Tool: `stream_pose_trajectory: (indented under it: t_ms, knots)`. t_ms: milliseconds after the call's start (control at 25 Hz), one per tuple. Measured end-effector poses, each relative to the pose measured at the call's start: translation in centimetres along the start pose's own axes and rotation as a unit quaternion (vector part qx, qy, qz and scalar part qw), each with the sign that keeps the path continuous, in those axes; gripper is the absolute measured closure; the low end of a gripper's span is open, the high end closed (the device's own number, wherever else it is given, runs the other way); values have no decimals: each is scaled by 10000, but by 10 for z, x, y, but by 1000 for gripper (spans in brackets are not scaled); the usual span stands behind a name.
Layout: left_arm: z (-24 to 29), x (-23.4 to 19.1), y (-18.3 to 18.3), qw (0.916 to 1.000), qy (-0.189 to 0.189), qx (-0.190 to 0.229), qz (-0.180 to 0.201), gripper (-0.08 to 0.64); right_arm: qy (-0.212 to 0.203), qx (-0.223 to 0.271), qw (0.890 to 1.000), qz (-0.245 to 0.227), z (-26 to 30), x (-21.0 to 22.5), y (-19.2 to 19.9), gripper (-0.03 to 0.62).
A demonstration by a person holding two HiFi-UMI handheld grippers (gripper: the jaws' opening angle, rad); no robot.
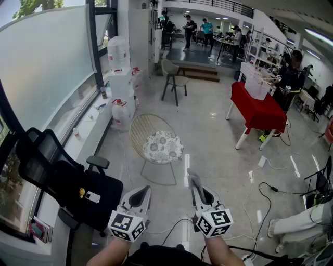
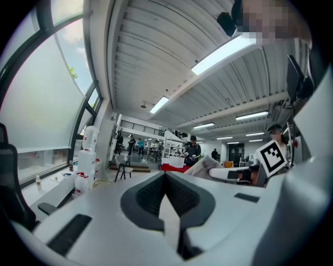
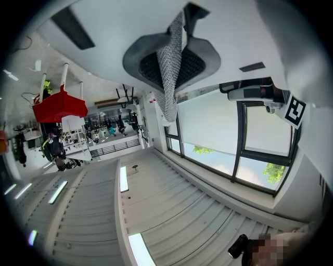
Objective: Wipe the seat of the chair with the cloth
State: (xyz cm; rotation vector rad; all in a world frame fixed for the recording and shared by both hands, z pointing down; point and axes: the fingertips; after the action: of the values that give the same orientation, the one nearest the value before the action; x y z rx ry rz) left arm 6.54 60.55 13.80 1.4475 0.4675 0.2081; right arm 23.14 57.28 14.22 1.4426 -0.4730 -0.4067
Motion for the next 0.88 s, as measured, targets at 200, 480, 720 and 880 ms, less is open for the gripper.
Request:
stream_pose_trajectory:
  t_ms: [200,480,720,880]
  knots:
    - [-2,-5,-1,10000,-23,12,46,554,-1,48,10000,6,5,-3,-2,568]
    - [-3,-13,-5,9999,-47,33,86,554,-4,45,10000,31,11,-8,-5,568]
    - [-10,-27,-10,9999,-14,125,20,554,-65,162,9998,-39,19,-22,-10,568]
    - [-16,-39,-12,9999,88,102,35,554,-57,124,9999,29,31,-35,-8,568]
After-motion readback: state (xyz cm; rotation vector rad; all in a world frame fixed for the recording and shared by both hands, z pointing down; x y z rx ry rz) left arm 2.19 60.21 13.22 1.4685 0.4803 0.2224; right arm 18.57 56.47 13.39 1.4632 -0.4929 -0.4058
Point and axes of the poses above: the fingertips, and each gripper's own axes: z forward along the fingers, x to its right, y out of its underside, and after that the axes turned 5 degrees about -z, right-handed
